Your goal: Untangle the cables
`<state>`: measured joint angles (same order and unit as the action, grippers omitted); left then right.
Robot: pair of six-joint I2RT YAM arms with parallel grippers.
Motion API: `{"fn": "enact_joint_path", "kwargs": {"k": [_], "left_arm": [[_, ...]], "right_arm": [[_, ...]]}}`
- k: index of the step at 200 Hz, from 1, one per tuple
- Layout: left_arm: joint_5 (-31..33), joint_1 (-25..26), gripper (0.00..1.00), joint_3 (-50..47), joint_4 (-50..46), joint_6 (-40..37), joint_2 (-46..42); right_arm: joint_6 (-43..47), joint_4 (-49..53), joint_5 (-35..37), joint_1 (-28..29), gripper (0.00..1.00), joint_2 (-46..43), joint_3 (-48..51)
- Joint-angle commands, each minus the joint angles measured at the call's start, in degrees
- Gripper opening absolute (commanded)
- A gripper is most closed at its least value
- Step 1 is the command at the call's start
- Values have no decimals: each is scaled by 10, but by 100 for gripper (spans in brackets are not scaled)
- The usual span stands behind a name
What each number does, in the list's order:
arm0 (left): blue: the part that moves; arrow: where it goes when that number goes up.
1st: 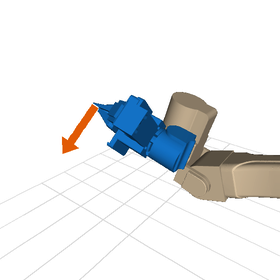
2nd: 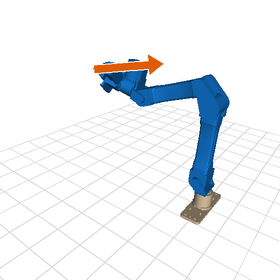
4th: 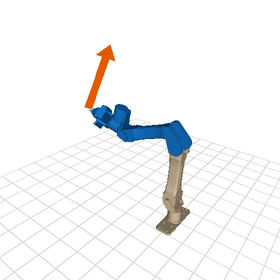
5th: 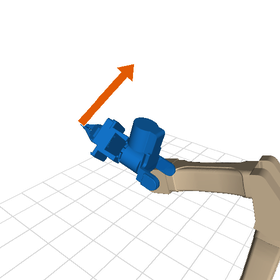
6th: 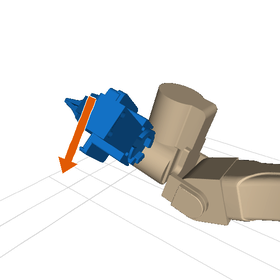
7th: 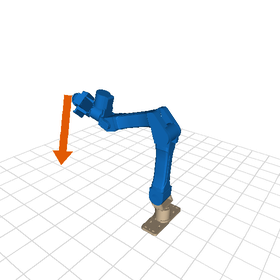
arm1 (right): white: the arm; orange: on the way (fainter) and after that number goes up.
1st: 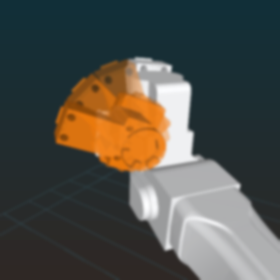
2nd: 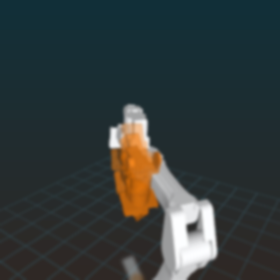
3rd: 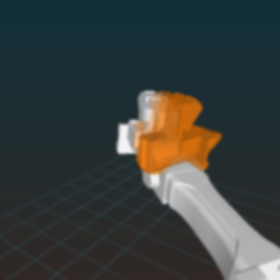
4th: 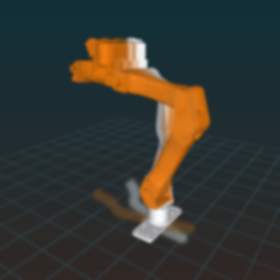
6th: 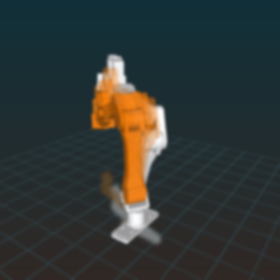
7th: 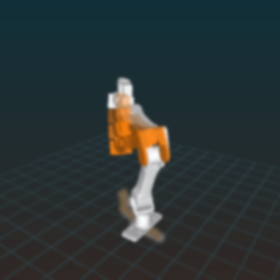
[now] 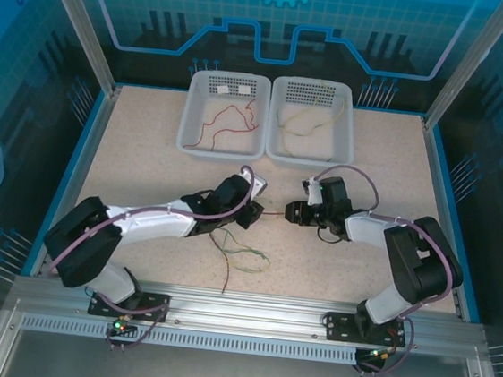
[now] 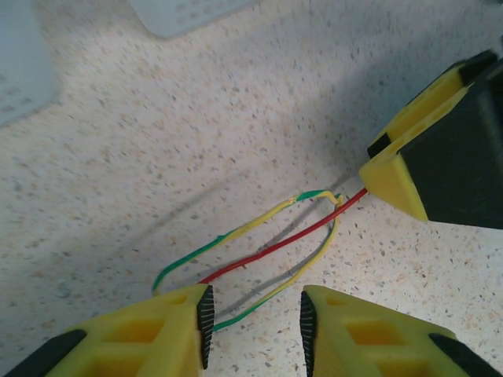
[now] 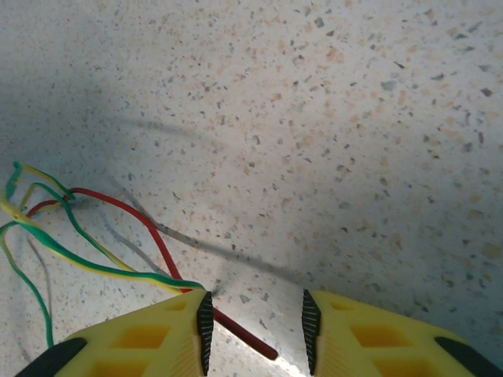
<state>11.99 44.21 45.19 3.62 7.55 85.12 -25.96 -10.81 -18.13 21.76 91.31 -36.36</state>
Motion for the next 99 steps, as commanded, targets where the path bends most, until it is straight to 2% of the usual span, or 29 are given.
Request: {"fn": "enact_joint_path", "kwargs": {"k": [1,13,43,55,67,99], "left_arm": [[38,-1,40,-33,56,0,-49],[45,-1,41,-48,69,0,-67],[60,-1,48,-62,69,1,-90],[62,-1,49,-66,67,2,-95],[63,-1,51,-70,68,-1,-98],[54,-1,55,-71,75,-23,-112]], "right_arm": [[-2,-2,-26,5,24,12,-20],[-4,-3,-33,5,16,19,-24],[-16,-6,-40,5,15,31,-28],[-17,-4,-39,5,9,29,-29],[-22,6,-33,5,4,20,-34],[-12,66,-19,6,0,-35,-65]]}}
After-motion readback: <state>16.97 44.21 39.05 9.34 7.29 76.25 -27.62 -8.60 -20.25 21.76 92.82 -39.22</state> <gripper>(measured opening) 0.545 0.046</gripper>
